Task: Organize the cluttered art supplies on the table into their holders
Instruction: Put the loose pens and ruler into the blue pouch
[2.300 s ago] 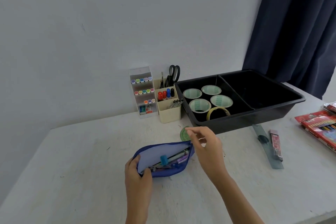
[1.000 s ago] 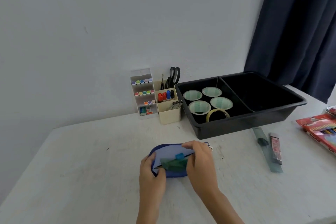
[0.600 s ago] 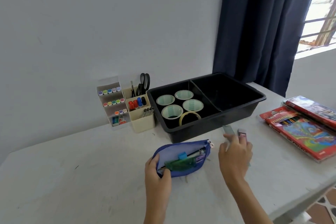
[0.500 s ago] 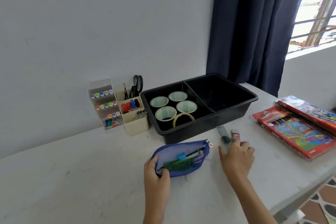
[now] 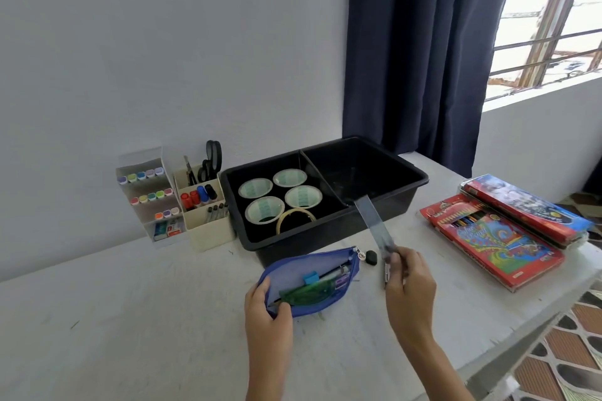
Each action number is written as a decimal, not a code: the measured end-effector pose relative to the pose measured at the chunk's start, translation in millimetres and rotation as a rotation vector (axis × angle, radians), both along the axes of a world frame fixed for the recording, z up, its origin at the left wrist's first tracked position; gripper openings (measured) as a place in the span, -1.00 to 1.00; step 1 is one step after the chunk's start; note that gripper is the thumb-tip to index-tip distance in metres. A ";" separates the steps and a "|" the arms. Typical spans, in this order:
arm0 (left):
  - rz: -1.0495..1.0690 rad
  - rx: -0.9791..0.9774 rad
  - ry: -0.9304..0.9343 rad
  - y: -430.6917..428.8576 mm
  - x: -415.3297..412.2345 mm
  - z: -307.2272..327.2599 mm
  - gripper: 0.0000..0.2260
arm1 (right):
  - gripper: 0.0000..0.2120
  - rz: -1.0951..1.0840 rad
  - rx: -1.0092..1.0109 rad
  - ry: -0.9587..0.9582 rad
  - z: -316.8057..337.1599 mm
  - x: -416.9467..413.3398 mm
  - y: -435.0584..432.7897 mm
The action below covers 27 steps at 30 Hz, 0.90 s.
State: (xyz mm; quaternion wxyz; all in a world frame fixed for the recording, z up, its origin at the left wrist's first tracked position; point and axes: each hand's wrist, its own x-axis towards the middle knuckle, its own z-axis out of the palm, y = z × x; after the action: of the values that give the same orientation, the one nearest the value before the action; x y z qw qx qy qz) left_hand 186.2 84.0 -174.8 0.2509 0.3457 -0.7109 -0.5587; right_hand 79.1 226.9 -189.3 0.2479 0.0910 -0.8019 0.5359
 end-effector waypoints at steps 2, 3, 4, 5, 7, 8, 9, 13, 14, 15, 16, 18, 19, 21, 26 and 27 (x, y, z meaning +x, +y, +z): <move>0.001 0.005 -0.004 5.2 -1.7 1.0 -0.57 | -0.84 0.126 -0.130 0.095 19.6 7.5 -1.2; 0.002 0.008 -0.005 7.3 -2.1 0.9 -0.57 | -0.84 0.201 -0.198 0.113 29.5 12.5 -2.7; 0.004 0.009 -0.007 9.3 -2.5 1.1 -0.56 | -0.85 0.284 -0.259 0.114 38.5 17.2 -5.7; 0.006 0.007 -0.014 11.2 -2.8 1.5 -0.56 | -0.87 0.377 -0.306 0.100 45.5 21.5 -9.7; 0.018 -0.003 -0.029 14.3 -3.1 2.8 -0.56 | -0.89 0.550 -0.332 0.031 50.0 28.2 -20.4; 0.031 -0.003 -0.032 15.3 -2.7 3.3 -0.57 | -0.88 0.593 -0.287 0.000 44.2 29.0 -25.8; 0.047 0.004 -0.031 16.3 -1.9 4.2 -0.58 | -0.83 0.588 -0.196 -0.017 34.6 28.6 -30.1; 0.095 0.024 -0.034 18.3 3.4 6.0 -0.63 | -0.74 0.426 0.263 0.144 -6.0 24.0 -33.0; 0.106 0.020 -0.040 19.3 4.2 6.0 -0.63 | -0.75 0.405 0.293 0.179 -9.8 22.7 -32.2; 0.120 0.015 -0.045 20.5 5.3 5.9 -0.62 | -0.75 0.387 0.303 0.203 -10.6 22.3 -31.2; 0.133 0.006 -0.047 21.9 6.0 6.9 -0.61 | -0.76 0.366 0.310 0.215 -9.0 21.9 -30.3; 0.139 -0.023 -0.033 23.5 8.0 7.8 -0.58 | -0.77 0.304 0.312 0.231 -6.6 18.5 -27.4; 0.129 -0.041 -0.016 23.4 8.6 8.3 -0.56 | -0.77 0.273 0.290 0.230 -6.2 14.9 -25.6; 0.086 -0.072 0.011 21.3 11.1 9.1 -0.55 | -0.74 0.234 0.204 0.196 -6.1 6.9 -21.5; 0.037 -0.125 0.012 21.2 14.7 9.0 -0.60 | -0.78 0.008 -0.005 -0.076 -11.8 -14.6 -12.7; 0.035 -0.127 0.007 21.3 15.0 7.9 -0.59 | -0.82 -0.057 0.076 -0.150 -15.8 -19.2 -9.9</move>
State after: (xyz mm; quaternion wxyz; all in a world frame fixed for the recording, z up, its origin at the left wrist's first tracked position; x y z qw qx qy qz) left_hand 201.2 105.3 -166.9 0.2848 0.3394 -0.7378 -0.5092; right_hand 59.8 216.9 -205.1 0.1985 0.0371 -0.8403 0.5031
